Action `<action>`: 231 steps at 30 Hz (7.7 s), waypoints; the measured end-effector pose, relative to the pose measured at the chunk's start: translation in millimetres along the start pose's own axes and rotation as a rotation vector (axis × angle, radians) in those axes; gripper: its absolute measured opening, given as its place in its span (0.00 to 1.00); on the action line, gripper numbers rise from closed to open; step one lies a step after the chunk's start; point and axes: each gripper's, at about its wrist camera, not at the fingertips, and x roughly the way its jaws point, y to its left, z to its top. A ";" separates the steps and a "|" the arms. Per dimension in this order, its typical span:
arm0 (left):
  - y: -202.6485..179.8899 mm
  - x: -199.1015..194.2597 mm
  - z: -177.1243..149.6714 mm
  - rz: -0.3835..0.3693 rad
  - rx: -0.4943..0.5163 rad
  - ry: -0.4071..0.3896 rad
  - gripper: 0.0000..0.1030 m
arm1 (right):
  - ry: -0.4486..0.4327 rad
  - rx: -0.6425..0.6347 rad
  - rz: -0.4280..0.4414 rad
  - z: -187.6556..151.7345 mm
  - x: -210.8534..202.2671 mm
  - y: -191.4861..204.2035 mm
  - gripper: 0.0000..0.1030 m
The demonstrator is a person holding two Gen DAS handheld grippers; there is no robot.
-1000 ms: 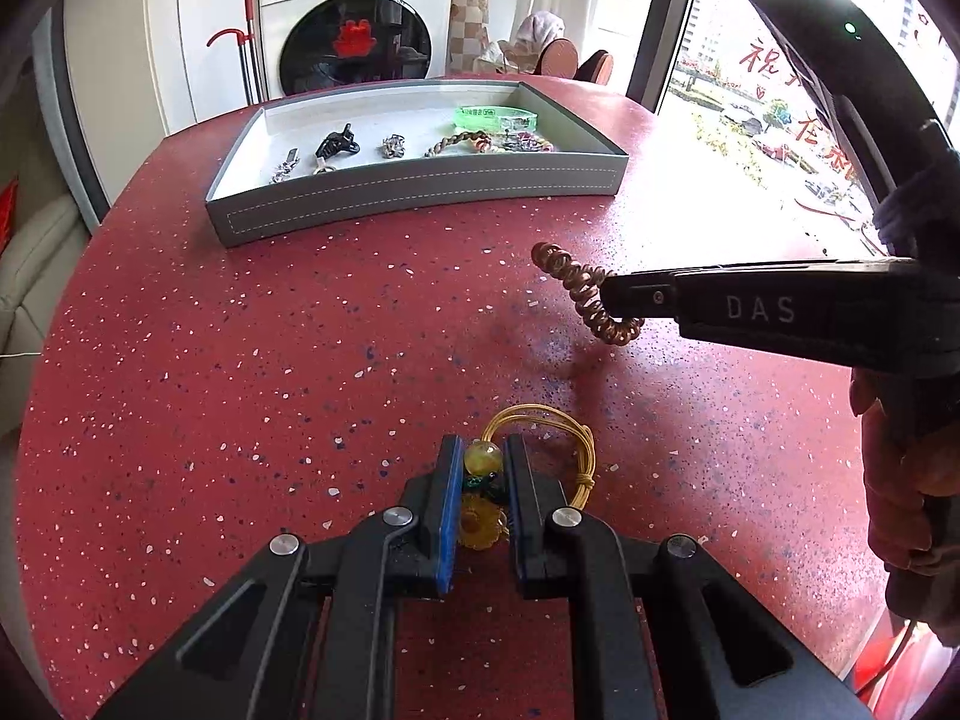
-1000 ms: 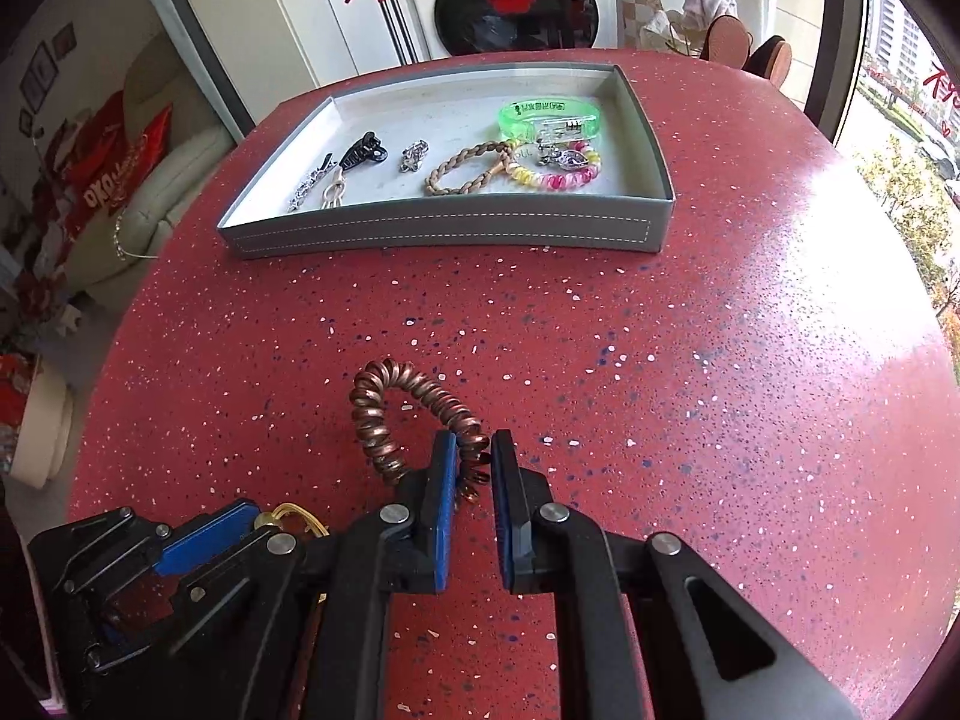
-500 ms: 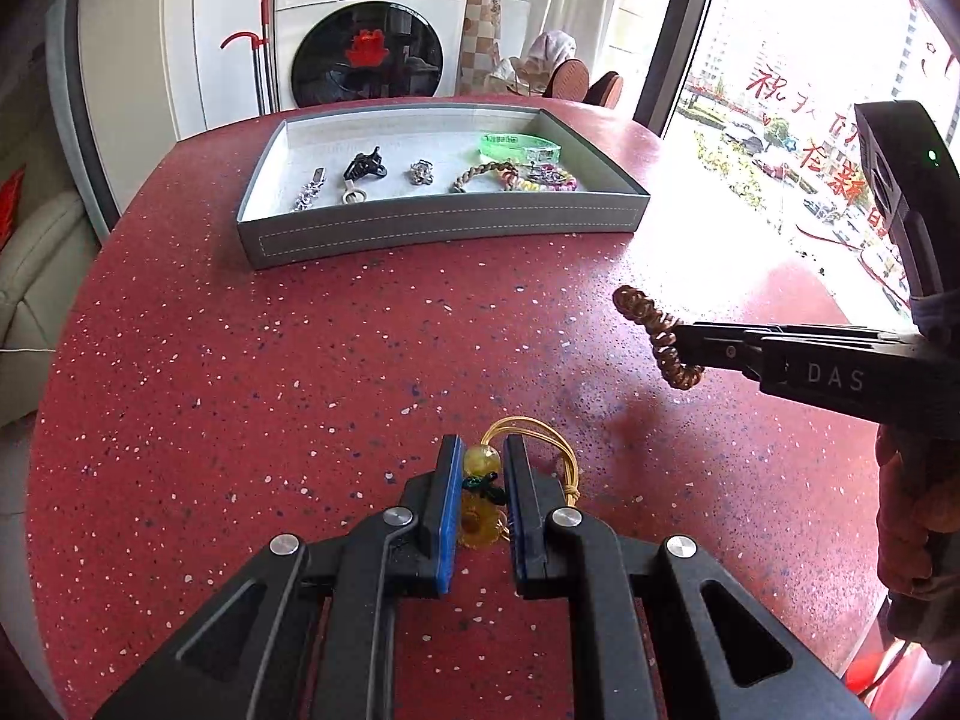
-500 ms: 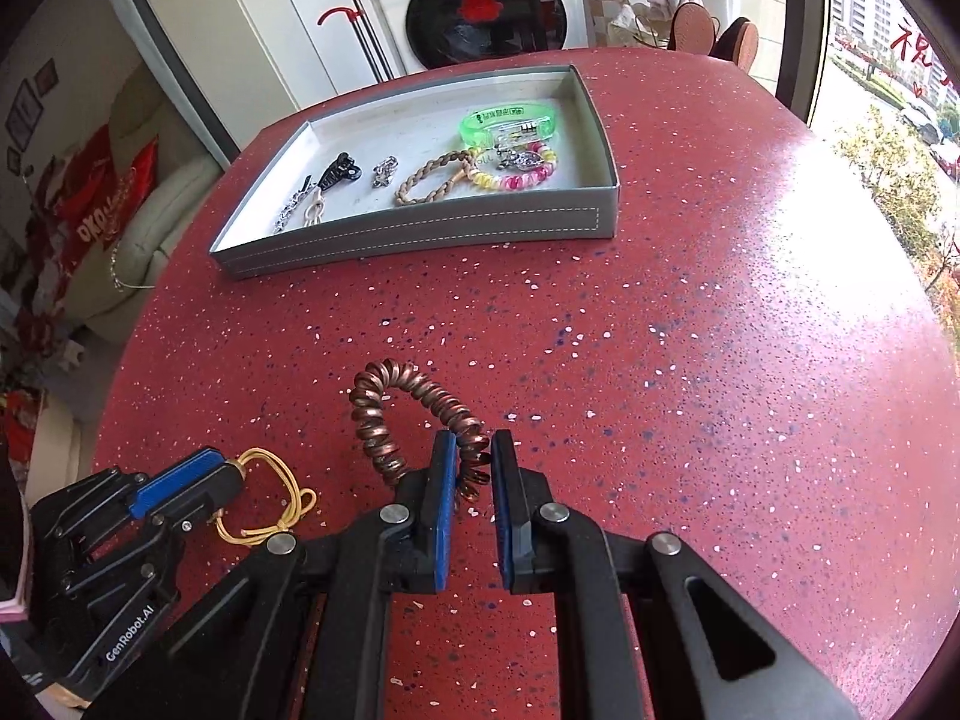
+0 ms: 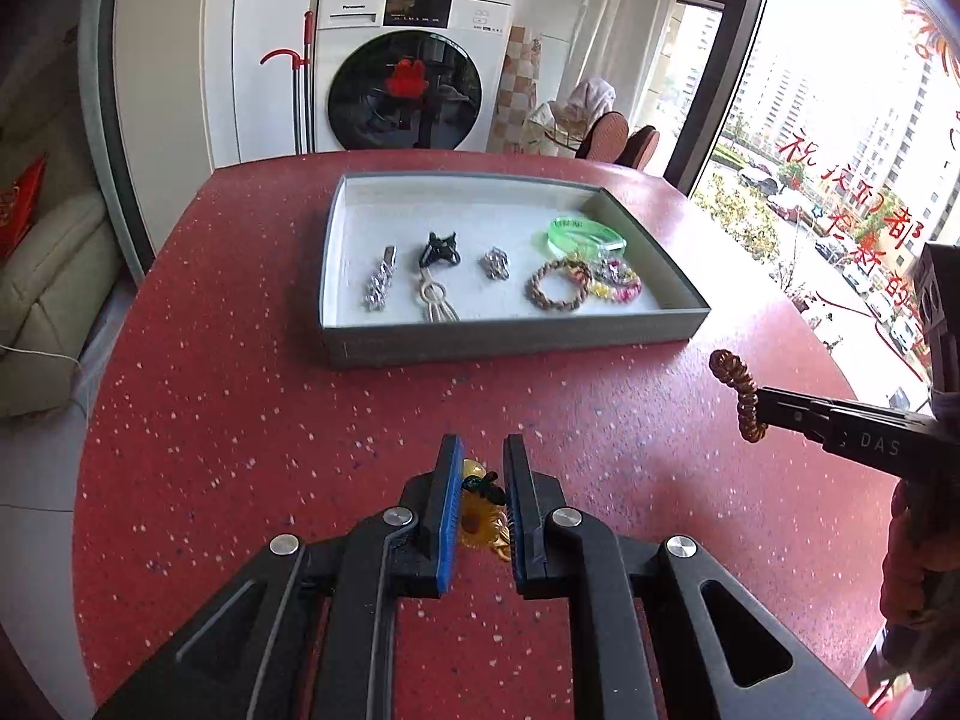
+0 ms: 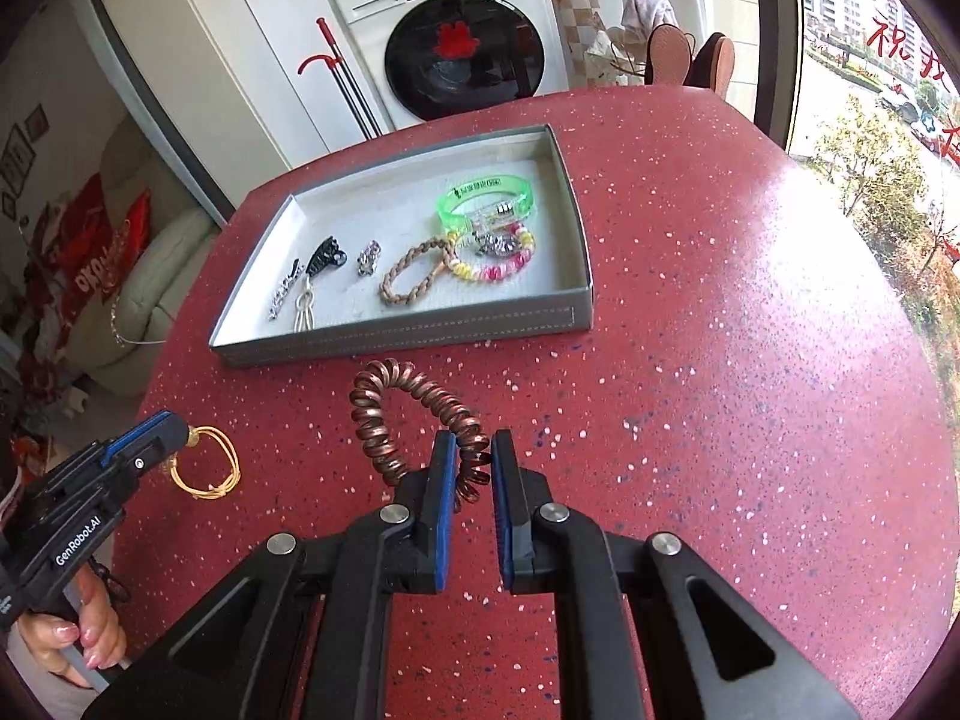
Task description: Organize jewelry
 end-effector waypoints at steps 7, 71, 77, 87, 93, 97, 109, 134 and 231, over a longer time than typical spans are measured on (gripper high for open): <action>8.3 0.0 46.7 0.003 -0.010 -0.064 0.31 | -0.032 0.011 -0.001 37.5 3.3 3.6 0.12; -5.9 122.7 90.8 0.169 0.089 0.077 0.32 | 0.014 -0.051 -0.093 84.7 63.6 6.9 0.68; -5.1 120.6 98.9 0.197 0.083 0.071 0.36 | 0.020 -0.048 -0.094 83.4 63.1 4.2 0.68; -7.3 108.7 108.8 0.214 0.103 0.045 1.00 | 0.032 -0.052 -0.111 83.9 59.9 2.4 0.68; -8.8 104.5 102.9 0.229 0.103 0.079 1.00 | 0.052 -0.056 -0.105 80.1 58.7 3.7 0.79; -10.1 96.6 94.8 0.250 0.113 0.077 1.00 | 0.044 -0.064 -0.096 74.1 54.1 6.7 0.81; -10.8 58.6 53.2 0.249 0.074 0.028 1.00 | -0.014 -0.079 -0.092 39.7 38.0 14.8 0.83; -14.9 -0.4 -22.2 0.346 0.018 -0.094 1.00 | -0.253 -0.099 -0.171 -44.3 -14.6 29.0 0.83; -19.1 -9.1 -17.8 0.337 -0.026 -0.143 1.00 | -0.312 -0.128 -0.209 -34.9 -26.5 40.5 0.83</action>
